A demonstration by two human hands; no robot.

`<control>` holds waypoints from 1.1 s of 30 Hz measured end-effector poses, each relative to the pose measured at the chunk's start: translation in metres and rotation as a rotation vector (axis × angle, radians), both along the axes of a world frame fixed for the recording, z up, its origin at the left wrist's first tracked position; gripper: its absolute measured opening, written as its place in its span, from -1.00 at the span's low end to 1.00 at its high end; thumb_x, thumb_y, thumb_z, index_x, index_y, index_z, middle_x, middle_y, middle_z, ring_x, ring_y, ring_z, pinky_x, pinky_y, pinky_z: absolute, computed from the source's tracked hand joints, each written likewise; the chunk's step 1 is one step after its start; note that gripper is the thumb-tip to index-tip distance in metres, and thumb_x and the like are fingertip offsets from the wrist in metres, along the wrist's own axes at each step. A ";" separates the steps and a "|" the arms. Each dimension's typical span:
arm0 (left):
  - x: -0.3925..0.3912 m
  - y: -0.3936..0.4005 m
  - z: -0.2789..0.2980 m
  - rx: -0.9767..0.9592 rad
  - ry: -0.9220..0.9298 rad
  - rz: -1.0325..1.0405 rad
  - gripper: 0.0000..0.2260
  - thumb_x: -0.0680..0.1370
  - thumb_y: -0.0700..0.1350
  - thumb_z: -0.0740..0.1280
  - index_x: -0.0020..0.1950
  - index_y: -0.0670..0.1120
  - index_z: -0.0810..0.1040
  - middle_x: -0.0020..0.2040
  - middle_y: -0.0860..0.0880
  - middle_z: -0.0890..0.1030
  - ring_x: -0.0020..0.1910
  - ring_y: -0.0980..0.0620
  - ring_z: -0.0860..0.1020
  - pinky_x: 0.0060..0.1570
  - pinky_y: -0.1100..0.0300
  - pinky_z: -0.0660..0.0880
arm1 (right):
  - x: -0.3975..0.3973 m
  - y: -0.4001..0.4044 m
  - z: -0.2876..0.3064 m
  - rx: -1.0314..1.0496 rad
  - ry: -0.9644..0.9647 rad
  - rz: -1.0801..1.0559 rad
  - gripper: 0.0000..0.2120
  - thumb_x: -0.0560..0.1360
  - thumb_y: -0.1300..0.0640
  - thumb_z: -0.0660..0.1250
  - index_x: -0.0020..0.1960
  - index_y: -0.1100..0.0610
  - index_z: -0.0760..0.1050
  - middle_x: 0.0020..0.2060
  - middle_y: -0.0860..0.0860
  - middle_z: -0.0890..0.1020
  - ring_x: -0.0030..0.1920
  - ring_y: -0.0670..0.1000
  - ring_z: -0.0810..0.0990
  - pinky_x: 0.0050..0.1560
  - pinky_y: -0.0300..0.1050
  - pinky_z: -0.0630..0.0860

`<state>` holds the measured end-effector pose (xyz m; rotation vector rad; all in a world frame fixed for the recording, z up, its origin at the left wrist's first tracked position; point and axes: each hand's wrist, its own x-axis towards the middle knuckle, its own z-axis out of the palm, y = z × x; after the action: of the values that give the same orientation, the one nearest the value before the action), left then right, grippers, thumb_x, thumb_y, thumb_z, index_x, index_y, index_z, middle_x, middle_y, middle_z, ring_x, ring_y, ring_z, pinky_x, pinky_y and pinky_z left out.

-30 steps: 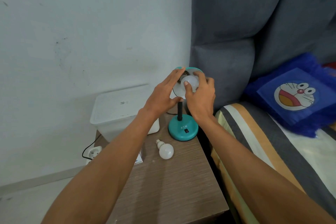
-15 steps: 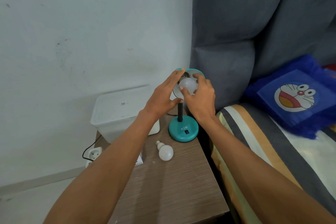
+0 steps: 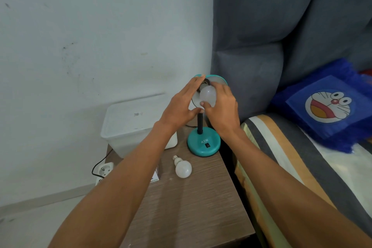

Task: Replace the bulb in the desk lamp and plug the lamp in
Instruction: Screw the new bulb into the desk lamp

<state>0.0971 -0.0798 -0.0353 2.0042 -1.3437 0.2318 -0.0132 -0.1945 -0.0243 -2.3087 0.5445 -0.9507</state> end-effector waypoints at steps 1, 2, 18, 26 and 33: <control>0.000 0.000 0.000 0.001 0.000 0.000 -0.09 0.47 -0.17 0.60 0.69 -0.02 0.17 0.66 -0.03 0.29 0.62 -0.03 0.32 0.54 0.23 0.29 | -0.001 0.000 -0.001 -0.019 0.005 0.003 -0.44 0.46 0.09 0.50 0.40 0.14 0.42 0.29 0.12 0.53 0.23 0.14 0.56 0.21 -0.02 0.49; 0.001 0.000 0.000 0.003 0.001 0.001 -0.08 0.46 -0.17 0.61 0.70 -0.02 0.16 0.66 -0.03 0.29 0.62 -0.03 0.31 0.53 0.24 0.28 | 0.000 0.000 -0.001 0.011 -0.001 -0.017 -0.47 0.48 0.07 0.48 0.39 0.15 0.43 0.27 0.13 0.56 0.21 0.14 0.58 0.20 -0.01 0.51; 0.000 0.001 0.001 0.003 0.000 -0.001 -0.08 0.46 -0.19 0.61 0.69 -0.04 0.17 0.66 -0.05 0.30 0.61 -0.06 0.33 0.54 0.14 0.34 | 0.004 -0.004 0.012 0.348 0.013 -0.124 -0.53 0.52 -0.13 0.38 0.27 0.18 0.54 0.10 0.14 0.66 0.10 0.11 0.63 0.02 -0.15 0.49; -0.002 -0.001 0.003 0.010 0.001 -0.005 -0.09 0.46 -0.18 0.61 0.69 -0.06 0.17 0.65 -0.06 0.31 0.59 -0.09 0.36 0.52 0.13 0.34 | 0.004 0.002 0.009 0.249 -0.063 -0.109 -0.63 0.55 -0.03 0.37 0.30 0.06 0.45 0.18 0.10 0.53 0.12 0.03 0.54 -0.01 -0.24 0.40; 0.000 0.001 0.001 0.007 0.000 -0.002 -0.10 0.46 -0.19 0.60 0.69 -0.05 0.17 0.66 -0.06 0.30 0.62 -0.05 0.31 0.54 0.18 0.30 | 0.006 -0.006 0.002 0.359 0.019 -0.122 -0.52 0.52 -0.17 0.37 0.24 0.18 0.50 0.05 0.09 0.64 0.02 0.07 0.64 -0.10 -0.20 0.48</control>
<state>0.0968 -0.0786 -0.0342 2.0082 -1.3484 0.2269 -0.0076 -0.2004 -0.0227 -1.9821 0.8020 -0.8109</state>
